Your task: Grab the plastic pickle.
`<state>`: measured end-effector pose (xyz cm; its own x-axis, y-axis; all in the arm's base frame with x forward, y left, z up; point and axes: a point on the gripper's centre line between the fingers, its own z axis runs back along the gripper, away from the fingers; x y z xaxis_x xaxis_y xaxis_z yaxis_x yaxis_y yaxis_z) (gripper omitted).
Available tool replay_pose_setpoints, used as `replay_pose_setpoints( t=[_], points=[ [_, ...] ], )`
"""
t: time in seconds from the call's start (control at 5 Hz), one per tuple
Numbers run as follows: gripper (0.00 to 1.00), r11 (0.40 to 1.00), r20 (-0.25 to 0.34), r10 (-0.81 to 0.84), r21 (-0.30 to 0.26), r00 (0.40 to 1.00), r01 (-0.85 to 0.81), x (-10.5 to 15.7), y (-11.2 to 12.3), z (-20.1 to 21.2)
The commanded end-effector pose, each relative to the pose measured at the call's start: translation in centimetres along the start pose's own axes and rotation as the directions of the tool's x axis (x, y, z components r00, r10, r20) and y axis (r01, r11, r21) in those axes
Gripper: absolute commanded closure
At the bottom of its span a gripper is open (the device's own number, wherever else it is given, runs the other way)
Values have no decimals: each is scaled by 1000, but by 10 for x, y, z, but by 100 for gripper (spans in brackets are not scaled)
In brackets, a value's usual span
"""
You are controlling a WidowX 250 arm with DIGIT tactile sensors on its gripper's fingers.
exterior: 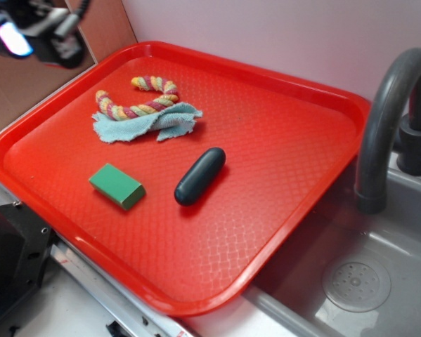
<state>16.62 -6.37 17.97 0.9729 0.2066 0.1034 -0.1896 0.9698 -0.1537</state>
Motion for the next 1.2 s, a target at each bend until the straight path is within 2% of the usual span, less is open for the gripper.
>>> replay_pose_setpoints(
  t=[0.0,0.2,0.4,0.6,0.8,1.0],
  points=[
    [0,998,32,64,5,997,-64,16,-46,-66],
    [0,993,44,111,32,993,-113,19,-53,-96],
    [0,992,24,113,47,993,-114,26,-49,-121],
    [0,986,34,142,86,989,-144,29,-43,-136],
    [0,980,11,168,103,986,-168,30,-34,-153],
    [0,982,-42,155,118,987,-149,30,-36,-174]
  ],
)
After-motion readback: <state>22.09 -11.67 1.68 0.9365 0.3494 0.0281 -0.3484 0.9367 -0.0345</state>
